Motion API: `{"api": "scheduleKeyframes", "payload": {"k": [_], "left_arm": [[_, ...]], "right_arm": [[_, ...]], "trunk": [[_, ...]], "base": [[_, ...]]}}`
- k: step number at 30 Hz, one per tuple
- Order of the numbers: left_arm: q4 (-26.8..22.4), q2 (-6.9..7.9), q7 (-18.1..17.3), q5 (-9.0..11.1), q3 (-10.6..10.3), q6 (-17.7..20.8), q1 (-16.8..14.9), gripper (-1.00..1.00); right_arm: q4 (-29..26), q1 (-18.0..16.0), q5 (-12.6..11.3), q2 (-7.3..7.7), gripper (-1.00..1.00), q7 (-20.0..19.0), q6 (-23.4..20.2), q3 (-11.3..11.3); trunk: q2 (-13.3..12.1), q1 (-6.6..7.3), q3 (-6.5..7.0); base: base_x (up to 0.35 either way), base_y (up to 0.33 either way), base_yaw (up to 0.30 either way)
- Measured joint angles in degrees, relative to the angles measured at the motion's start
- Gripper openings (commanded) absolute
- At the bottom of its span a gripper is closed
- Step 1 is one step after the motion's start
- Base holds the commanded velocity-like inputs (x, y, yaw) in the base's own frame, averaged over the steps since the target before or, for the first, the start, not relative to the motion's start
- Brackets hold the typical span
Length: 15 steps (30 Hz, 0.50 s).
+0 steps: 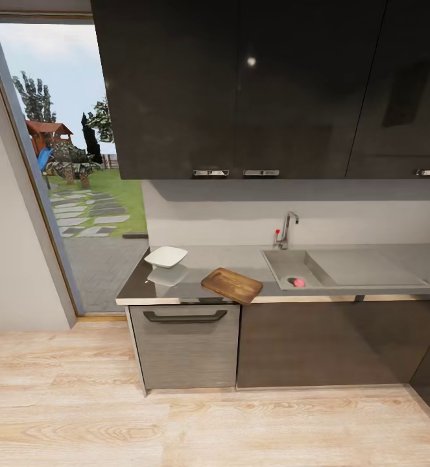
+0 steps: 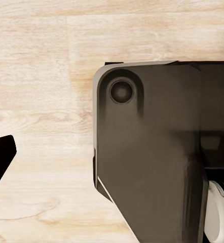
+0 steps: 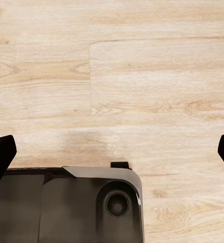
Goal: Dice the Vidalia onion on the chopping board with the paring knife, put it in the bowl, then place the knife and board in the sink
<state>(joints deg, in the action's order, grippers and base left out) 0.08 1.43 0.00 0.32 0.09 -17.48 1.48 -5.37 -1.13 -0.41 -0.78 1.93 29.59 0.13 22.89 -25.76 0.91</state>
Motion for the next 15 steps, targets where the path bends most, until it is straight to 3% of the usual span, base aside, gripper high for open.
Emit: {"api": "scheduleKeyframes", "payload": {"k": [15], "left_arm": [[0.0, 0.03, 0.0, 0.0, 0.0, 0.0, 0.0, 1.0]], "right_arm": [[0.0, 0.0, 0.0, 0.0, 1.0, 0.0, 0.0, 0.0]], "trunk": [[0.0, 0.0, 0.0]], "base": [[0.0, 0.0, 0.0]]}}
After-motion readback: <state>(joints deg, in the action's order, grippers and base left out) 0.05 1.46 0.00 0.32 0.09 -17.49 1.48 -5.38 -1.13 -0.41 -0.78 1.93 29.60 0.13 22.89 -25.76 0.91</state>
